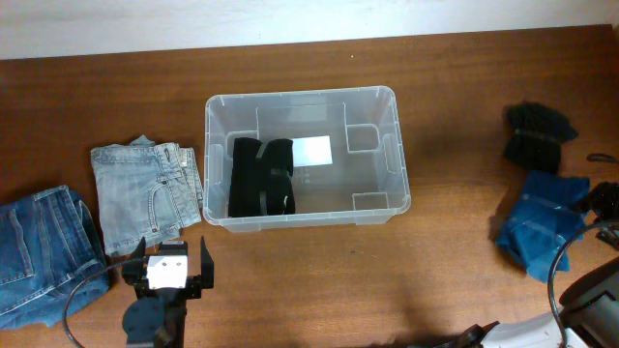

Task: Pack container
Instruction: 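Grasp the teal taped bundle with the right gripper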

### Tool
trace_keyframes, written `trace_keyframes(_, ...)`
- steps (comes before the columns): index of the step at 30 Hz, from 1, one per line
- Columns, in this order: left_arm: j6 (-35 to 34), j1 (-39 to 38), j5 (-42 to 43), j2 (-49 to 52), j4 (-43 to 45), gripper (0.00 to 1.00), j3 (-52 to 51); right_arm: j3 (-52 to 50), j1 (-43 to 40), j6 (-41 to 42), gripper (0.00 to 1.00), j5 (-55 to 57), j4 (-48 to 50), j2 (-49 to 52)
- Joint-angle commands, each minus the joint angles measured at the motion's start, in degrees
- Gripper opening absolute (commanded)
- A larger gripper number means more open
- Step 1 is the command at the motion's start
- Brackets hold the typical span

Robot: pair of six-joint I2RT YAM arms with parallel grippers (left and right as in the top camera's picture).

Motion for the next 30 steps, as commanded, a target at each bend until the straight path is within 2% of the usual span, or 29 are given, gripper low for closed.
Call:
trace_keyframes(1, 0.9, 0.3, 0.6, -0.2, 0.1, 0.99, -0.3, -3.7, 0.3, -0.9, 0.67, 1.4, 2.9, -0.1)
trace_keyframes(8, 0.9, 0.3, 0.6, -0.2, 0.1, 0.99, -0.3, -11.6, 0.3, -0.5, 0.79, -0.8, 11.1, 0.0)
trace_keyframes(20, 0.9, 0.3, 0.6, -0.2, 0.1, 0.99, -0.3, -14.9, 0.3, 1.6, 0.86, -3.7, 15.1, 0.1)
trace_keyframes(28, 0.9, 0.3, 0.6, -0.2, 0.1, 0.99, -0.3, -14.9, 0.3, 1.6, 0.50, -6.4, 15.1, 0.2)
trace_keyframes(30, 0.9, 0.3, 0.6, -0.2, 0.1, 0.99, -0.3, -14.9, 0.3, 1.6, 0.45, -7.0, 15.0, 0.2)
